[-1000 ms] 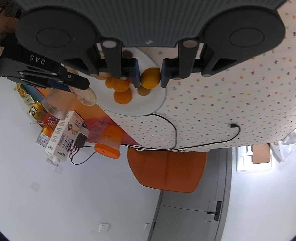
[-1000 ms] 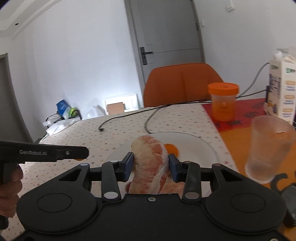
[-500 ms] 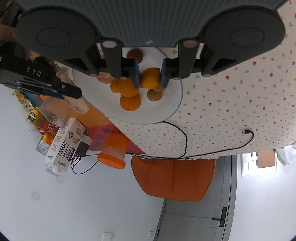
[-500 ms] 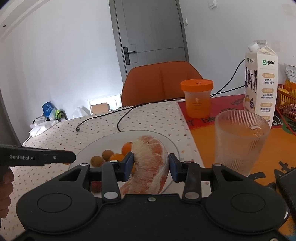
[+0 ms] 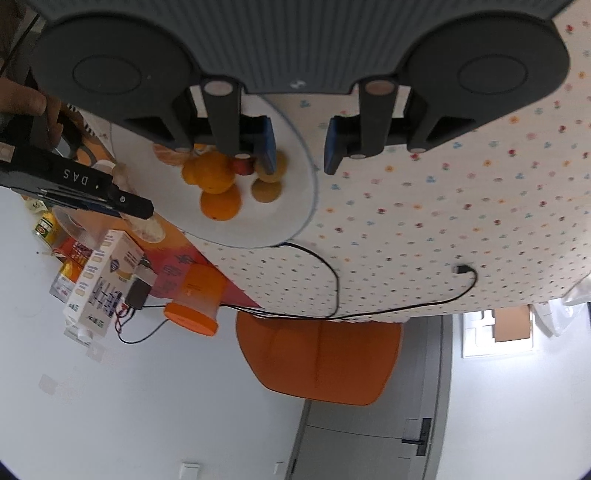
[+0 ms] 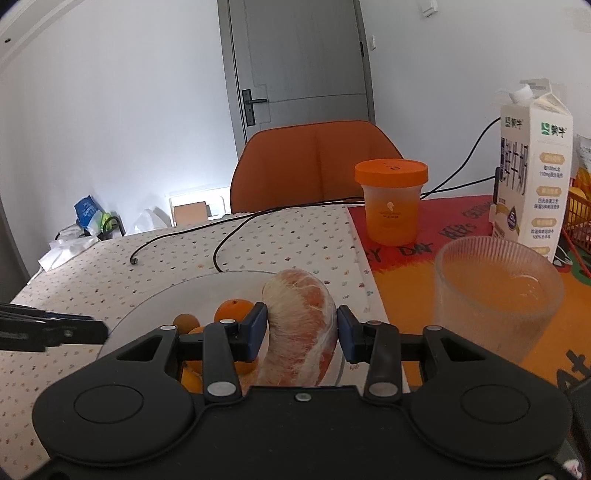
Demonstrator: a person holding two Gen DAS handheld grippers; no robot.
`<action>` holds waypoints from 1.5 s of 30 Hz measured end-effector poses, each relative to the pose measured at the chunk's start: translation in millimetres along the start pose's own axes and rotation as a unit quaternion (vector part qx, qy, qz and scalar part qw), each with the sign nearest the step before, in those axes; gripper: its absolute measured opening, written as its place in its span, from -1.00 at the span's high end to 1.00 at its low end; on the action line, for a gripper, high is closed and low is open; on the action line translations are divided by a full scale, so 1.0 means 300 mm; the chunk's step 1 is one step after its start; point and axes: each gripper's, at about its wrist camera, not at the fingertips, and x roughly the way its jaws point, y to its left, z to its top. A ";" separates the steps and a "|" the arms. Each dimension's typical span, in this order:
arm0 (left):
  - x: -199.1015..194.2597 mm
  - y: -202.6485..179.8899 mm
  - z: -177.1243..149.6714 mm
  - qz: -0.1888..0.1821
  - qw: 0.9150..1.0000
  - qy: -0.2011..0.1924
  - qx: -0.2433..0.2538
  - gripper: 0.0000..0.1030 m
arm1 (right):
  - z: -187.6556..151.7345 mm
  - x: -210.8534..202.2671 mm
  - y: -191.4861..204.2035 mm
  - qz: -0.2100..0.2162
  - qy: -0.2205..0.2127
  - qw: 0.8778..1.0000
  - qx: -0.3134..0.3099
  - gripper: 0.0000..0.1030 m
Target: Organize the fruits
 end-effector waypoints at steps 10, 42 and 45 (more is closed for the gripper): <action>-0.049 0.056 -0.016 0.014 1.000 -0.003 -0.014 0.11 | 0.007 -0.014 0.015 -0.004 -0.006 1.000 0.012 -0.05; -0.359 0.121 -0.133 0.036 0.998 -0.047 -0.026 -0.92 | -0.097 -0.331 0.225 0.027 -0.015 0.999 0.042 -0.72; -0.408 0.124 -0.148 0.045 0.997 -0.055 -0.027 -0.94 | -0.099 -0.365 0.247 0.031 -0.019 0.998 0.047 -0.91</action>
